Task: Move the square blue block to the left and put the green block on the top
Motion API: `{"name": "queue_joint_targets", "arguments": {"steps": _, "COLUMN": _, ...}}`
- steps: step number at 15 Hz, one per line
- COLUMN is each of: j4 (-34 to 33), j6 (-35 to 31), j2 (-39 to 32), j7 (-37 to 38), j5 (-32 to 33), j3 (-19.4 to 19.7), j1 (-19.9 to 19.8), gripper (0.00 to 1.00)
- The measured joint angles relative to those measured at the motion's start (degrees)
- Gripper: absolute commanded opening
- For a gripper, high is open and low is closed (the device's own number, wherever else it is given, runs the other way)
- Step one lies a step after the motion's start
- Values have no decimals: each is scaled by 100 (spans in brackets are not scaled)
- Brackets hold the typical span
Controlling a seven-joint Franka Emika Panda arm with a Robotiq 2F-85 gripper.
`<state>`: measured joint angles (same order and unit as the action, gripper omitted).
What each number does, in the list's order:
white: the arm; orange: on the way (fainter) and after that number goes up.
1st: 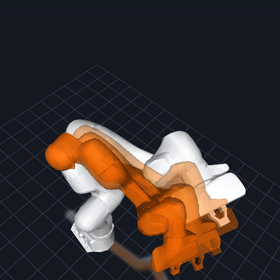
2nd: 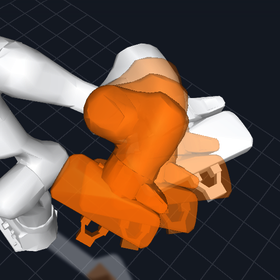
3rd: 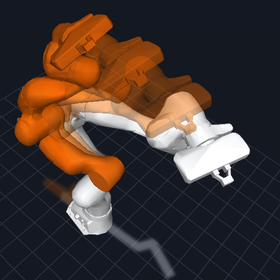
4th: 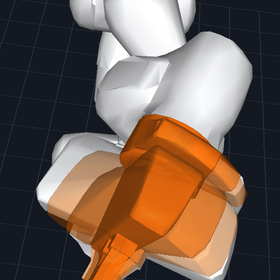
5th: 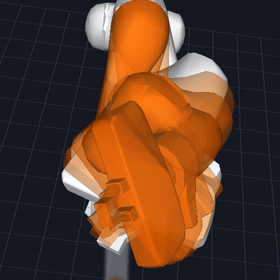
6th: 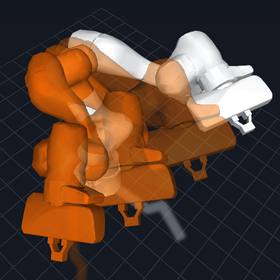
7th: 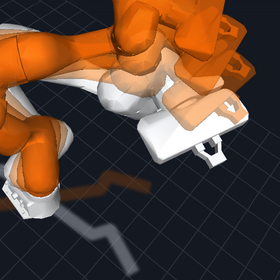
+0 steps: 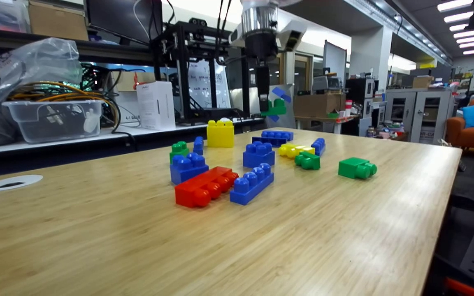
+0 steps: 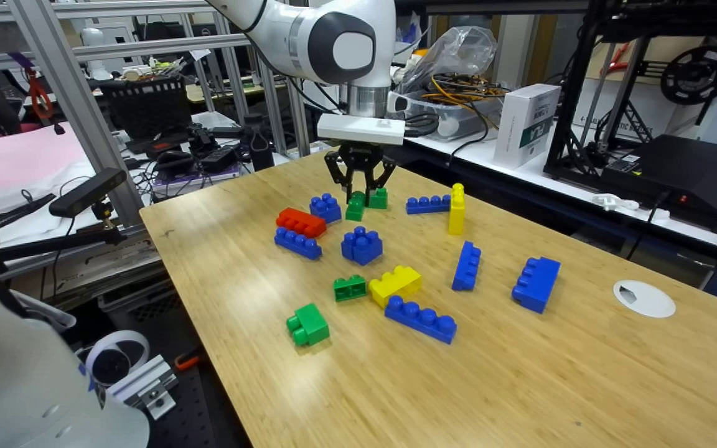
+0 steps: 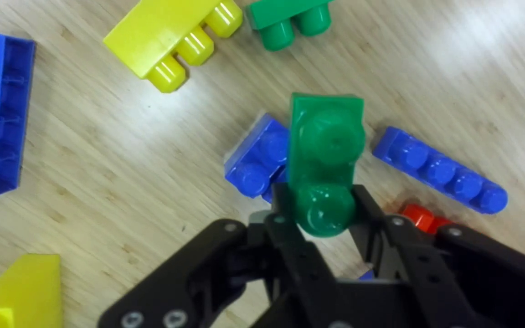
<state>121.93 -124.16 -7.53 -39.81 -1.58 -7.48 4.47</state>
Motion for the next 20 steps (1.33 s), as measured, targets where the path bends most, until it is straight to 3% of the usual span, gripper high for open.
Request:
{"name": "queue_joint_targets", "arguments": {"steps": 10, "j4": -319, "j6": 88, "j2": -357, "j7": -2402, "j5": 720, "j3": -70, "j1": 18, "gripper": 10}}
{"name": "queue_joint_targets", "arguments": {"steps": 16, "j4": -451, "j6": 121, "j2": -515, "j7": -2884, "j5": 861, "j3": -86, "j1": 24, "gripper": 10}}
{"name": "queue_joint_targets", "arguments": {"steps": 17, "j4": -463, "j6": 137, "j2": -517, "j7": -2854, "j5": 902, "j3": -86, "j1": 28, "gripper": 35}}
{"name": "queue_joint_targets", "arguments": {"steps": 20, "j4": -463, "j6": 137, "j2": -517, "j7": -2844, "j5": 907, "j3": -86, "j1": 30, "gripper": 35}}
